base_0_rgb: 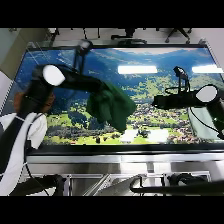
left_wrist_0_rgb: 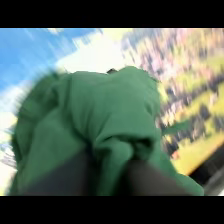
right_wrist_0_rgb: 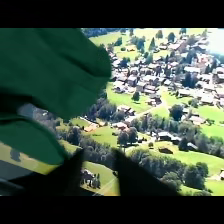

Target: Fold the shirts.

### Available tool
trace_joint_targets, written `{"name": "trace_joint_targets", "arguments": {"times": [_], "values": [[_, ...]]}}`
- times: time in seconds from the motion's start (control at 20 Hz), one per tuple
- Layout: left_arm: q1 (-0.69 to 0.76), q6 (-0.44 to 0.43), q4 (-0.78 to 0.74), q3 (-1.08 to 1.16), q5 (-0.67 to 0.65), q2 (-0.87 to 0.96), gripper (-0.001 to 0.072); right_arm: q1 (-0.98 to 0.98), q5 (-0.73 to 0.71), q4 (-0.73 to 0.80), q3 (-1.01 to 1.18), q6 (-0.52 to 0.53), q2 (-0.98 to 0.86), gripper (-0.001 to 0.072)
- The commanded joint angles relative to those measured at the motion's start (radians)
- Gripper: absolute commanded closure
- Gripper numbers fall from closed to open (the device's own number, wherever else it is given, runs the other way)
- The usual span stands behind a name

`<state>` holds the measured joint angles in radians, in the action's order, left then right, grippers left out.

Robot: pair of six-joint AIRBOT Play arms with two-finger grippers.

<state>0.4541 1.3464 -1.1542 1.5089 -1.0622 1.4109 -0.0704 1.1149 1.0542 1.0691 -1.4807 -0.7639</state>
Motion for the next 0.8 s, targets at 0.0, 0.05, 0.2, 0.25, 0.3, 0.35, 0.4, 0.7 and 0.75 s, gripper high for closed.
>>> {"name": "trace_joint_targets", "arguments": {"times": [0.0, 0.05, 0.2, 0.25, 0.3, 0.35, 0.4, 0.7, 0.75], "values": [[0.051, 0.047, 0.002, -0.077, -0.006, 0.062, 0.0145, 0.006, 0.038, -0.002, 0.001, 0.000, 0.003, 0.0300], [0.030, 0.085, 0.003, -0.034, -0.064, 0.073, 0.0128, 0.006, 0.039, -0.002, 0.001, 0.001, 0.003, 0.0300], [-0.077, 0.131, 0.003, 0.141, -0.317, 0.073, 0.0128, 0.006, 0.090, -0.002, -0.005, 0.001, 0.002, 0.0299], [-0.119, 0.171, 0.004, 0.183, -0.431, 0.073, 0.0128, 0.006, 0.102, -0.003, -0.021, 0.001, 0.004, 0.0299], [-0.140, 0.188, 0.005, 0.190, -0.510, 0.068, 0.0128, 0.005, 0.106, -0.004, -0.050, 0.002, 0.004, 0.0299], [-0.150, 0.196, 0.004, 0.156, -0.554, 0.047, 0.0132, 0.005, 0.104, -0.005, -0.088, 0.008, 0.004, 0.0300], [-0.148, 0.200, 0.004, 0.090, -0.556, 0.014, 0.0133, 0.005, 0.094, -0.005, -0.132, 0.013, 0.003, 0.0299], [0.022, 0.229, 0.008, -0.536, -0.237, -0.226, 0.0132, 0.005, 0.003, -0.165, -0.348, 0.157, -0.003, 0.0301], [0.067, 0.245, 0.008, -0.624, -0.148, -0.250, 0.0133, 0.005, -0.004, -0.185, -0.351, 0.178, -0.019, 0.0301]]}}
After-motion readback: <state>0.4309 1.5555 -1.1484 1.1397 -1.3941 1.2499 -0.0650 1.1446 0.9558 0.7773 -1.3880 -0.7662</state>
